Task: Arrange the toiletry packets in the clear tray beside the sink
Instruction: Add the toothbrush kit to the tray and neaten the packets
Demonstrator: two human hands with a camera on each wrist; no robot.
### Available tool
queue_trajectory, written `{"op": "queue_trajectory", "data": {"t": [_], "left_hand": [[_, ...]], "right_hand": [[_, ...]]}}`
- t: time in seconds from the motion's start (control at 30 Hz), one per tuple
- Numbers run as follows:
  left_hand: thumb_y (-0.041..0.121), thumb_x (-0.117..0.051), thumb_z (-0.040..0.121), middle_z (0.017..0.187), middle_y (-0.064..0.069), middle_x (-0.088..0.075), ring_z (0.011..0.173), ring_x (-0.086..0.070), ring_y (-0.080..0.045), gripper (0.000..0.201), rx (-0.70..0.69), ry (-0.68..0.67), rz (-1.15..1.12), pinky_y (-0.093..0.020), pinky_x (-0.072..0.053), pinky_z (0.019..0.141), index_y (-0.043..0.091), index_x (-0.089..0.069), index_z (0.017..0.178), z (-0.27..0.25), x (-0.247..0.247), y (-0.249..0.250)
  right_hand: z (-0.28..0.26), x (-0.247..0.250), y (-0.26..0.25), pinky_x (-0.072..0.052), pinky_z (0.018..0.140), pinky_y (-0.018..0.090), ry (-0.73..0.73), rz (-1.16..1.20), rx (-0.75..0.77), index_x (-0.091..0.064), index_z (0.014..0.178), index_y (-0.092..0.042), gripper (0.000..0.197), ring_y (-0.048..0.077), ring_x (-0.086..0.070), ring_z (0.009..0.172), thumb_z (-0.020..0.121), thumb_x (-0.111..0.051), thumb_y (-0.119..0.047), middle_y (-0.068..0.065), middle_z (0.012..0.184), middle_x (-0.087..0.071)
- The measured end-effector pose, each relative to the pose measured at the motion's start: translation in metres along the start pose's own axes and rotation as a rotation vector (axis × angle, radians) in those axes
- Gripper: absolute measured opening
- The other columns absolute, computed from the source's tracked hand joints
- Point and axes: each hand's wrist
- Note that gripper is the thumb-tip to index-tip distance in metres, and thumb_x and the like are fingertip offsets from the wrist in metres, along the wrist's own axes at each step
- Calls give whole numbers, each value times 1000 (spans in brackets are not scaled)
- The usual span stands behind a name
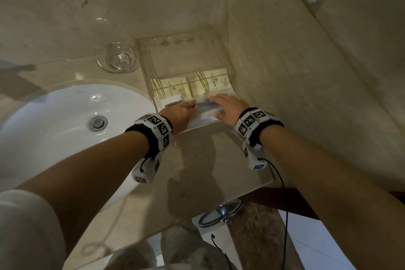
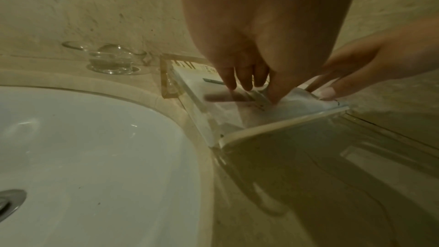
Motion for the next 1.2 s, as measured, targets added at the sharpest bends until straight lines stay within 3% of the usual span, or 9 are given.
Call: {"op": "queue_trajectory", "data": {"t": [0.17,0.3,0.5,0.7,0.83,1.0,1.2], "left_hand": [[17,-30,100,156,-3,-26,141,-31,-23,42,9,101,-28,-29,-24,114,15,-38,141,0,12,8],[14,-39,97,155,-9,-25,143,-25,-25,49,73,78,-11,-28,-18,116,9,-30,145,8,20,5],[15,-38,98,157,-10,-20,146,-15,-24,54,23,1,182,-29,-9,119,7,-20,148,14,19,-4],[21,-40,97,159,-5,-10,148,-8,-25,61,-1,-38,230,-35,-10,121,15,-11,150,27,21,-12],[24,-43,95,158,-1,-16,146,-12,-25,62,21,-21,264,-37,-14,120,17,-15,149,29,20,-13],[27,-48,93,154,-2,-27,140,-25,-26,63,-1,36,279,-36,-24,113,16,-20,148,31,21,-11],[28,-43,94,153,0,-29,140,-26,-24,57,4,61,353,-36,-25,112,19,-21,146,30,20,-13]], "right_hand": [[1,3,1,-36,108,40,3,-29,-11,-34,143,-22,51,27,-39,133,95,-48,-28,2,149,-36],[10,14,-6,-34,108,39,144,-12,19,-41,138,-16,43,25,-39,132,97,-43,-28,3,145,-42],[28,23,-28,-25,114,37,82,-114,105,-39,141,-16,46,22,-28,140,95,-40,-8,2,152,-33],[40,20,-33,-12,118,40,42,-172,122,-38,141,-23,60,22,-15,146,87,-44,2,-6,154,-30],[41,22,-35,-13,116,38,47,-157,115,-40,140,-24,61,21,-15,145,86,-45,3,-4,152,-34],[39,26,-40,-20,114,39,42,-102,19,-44,132,-27,57,32,-21,141,83,-47,0,11,152,-28],[27,35,-46,-21,110,35,64,-120,41,-48,127,-19,49,26,-25,138,85,-44,5,8,147,-37]]}}
Point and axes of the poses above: each hand's wrist, its own z-axis towards the middle knuckle, its own x-axis out of the back of the hand, y = z × x
